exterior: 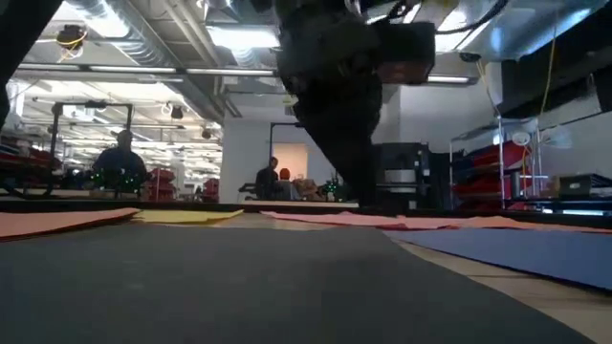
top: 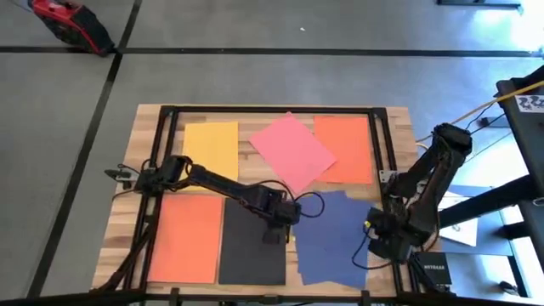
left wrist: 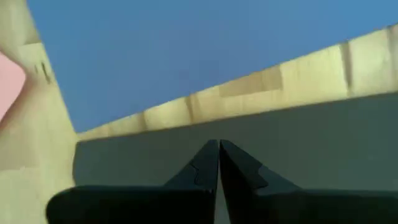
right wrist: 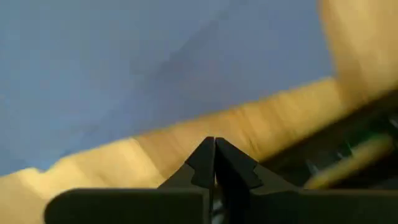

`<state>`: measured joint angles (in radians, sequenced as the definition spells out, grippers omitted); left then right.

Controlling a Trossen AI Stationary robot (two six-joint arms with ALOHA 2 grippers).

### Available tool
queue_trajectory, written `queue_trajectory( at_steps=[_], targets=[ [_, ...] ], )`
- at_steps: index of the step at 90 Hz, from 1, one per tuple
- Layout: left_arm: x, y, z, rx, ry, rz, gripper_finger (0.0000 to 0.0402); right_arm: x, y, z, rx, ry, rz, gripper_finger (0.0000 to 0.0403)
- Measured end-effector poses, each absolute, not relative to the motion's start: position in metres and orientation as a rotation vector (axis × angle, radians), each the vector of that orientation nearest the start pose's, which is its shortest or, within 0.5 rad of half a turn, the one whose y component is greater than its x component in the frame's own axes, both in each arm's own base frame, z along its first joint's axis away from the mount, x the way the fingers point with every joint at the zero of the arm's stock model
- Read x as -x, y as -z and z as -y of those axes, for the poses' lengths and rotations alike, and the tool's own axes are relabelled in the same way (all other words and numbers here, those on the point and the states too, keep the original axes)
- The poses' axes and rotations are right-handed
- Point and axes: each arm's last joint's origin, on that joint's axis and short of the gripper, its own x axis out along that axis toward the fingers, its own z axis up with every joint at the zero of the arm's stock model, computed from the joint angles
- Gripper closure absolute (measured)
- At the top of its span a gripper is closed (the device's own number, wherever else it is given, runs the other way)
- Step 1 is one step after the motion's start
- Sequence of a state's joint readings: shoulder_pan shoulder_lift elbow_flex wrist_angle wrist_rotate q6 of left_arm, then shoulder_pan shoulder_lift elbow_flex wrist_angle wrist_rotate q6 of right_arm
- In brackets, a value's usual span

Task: Organize paper
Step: Stack the blue paper on top of the blue paper on the table

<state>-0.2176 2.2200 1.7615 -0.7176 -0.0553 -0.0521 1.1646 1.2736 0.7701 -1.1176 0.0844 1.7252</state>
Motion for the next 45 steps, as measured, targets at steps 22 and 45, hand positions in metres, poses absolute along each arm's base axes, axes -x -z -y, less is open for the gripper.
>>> queue_trajectory(
  at_steps=[22,45],
  targets=[
    [-0.463,-0.149,0.080,-0.083,0.071,-1.173,0.0402,-0.055,-0.161,-0.158,-0.461,0.576,-1.439,0.0403],
    [-0.467,-0.147,0.069,-0.067,0.063,-1.167,0.0402,-0.051,-0.134,-0.144,-0.526,0.646,-1.405,0.0403]
  ],
)
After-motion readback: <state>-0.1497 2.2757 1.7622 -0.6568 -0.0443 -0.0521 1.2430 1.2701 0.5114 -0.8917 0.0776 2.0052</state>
